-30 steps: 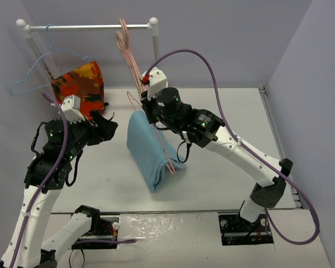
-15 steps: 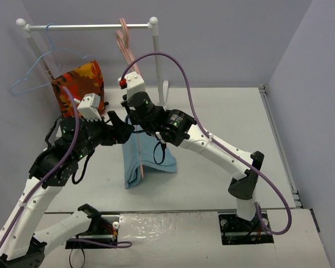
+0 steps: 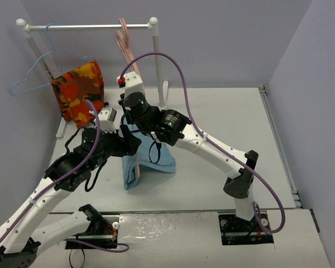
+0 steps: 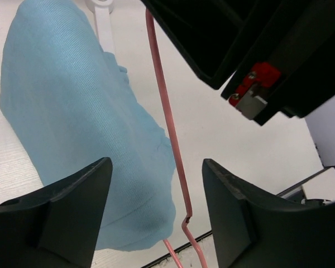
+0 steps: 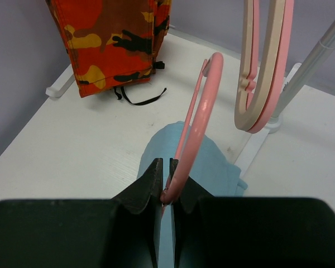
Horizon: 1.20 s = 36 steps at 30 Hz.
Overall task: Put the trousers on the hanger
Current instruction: Hang the hanger with trousers onto the clothesline
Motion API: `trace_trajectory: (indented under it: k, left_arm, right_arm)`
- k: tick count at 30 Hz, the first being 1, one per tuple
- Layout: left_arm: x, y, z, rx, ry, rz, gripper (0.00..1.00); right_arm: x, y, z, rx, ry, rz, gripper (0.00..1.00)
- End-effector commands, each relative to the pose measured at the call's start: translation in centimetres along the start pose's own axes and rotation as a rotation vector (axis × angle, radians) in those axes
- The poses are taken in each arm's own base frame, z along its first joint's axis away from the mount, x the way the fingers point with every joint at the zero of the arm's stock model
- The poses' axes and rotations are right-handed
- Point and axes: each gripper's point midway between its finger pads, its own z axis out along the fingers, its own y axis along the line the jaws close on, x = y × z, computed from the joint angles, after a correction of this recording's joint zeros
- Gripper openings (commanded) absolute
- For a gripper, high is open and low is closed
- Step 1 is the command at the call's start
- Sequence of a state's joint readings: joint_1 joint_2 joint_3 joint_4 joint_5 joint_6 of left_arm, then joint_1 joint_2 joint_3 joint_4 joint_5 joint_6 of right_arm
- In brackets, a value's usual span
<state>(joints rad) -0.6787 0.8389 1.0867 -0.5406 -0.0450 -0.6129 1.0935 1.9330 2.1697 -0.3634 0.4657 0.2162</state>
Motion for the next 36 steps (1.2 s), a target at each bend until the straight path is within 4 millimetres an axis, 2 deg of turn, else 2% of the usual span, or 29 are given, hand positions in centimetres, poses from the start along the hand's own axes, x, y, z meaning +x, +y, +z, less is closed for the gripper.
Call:
trace_trajectory:
  k: [1,7,12,15,18,20,25,30,33,36]
  left_arm:
    - [-2.5,-0.6,0.6,-0.018,-0.129,-0.013,0.58]
    - [-1.6,-0.3,1.3,-0.045,-0.14,-0.013,0.52]
    - [-1.1,1.1,1.2,-0.132,-0.156,0.012,0.44]
    - [-1.1,2.5,0.6,-0.192,-0.178,0.012,0.31]
    - [-1.2,3.7,0.1,-0.244,-0.198,0.019,0.09]
    - [-1.4,4.4,-0.5,-0.276,-0.21,0.026,0.02]
    - [-2.4,5.8,-2.0,-0.344,-0.245,0.054,0.0]
    - [-2.6,6.0,-2.5,-0.339,-0.254,0.093,0.0]
    - [-2.5,5.6,-2.4,-0.303,-0.266,0.098,0.0]
    - [-2.6,5.3,-2.5,-0.279,-0.281,0.096,0.0]
  right_arm:
    - [-7.9,-0.3,-1.8,0.004,-0.227,0.183,0.0]
    - [-7.7,-0.6,-1.5,0.028,-0.228,0.198,0.0]
    - [-7.2,-0.2,-1.1,0.025,-0.219,0.202,0.0]
    - [-7.2,-0.1,-0.8,0.023,-0.219,0.206,0.0]
    - [-6.9,0.2,-0.5,0.02,-0.212,0.204,0.0]
    - [-6.7,0.3,-0.4,0.016,-0.208,0.201,0.0]
    - [-6.4,0.9,-0.3,-0.011,-0.197,0.196,0.0]
    - [-6.1,0.9,-0.1,-0.015,-0.191,0.187,0.0]
    - [-5.9,1.0,0.0,-0.02,-0.186,0.183,0.11]
    - [-5.7,1.2,0.0,-0.038,-0.18,0.179,0.31]
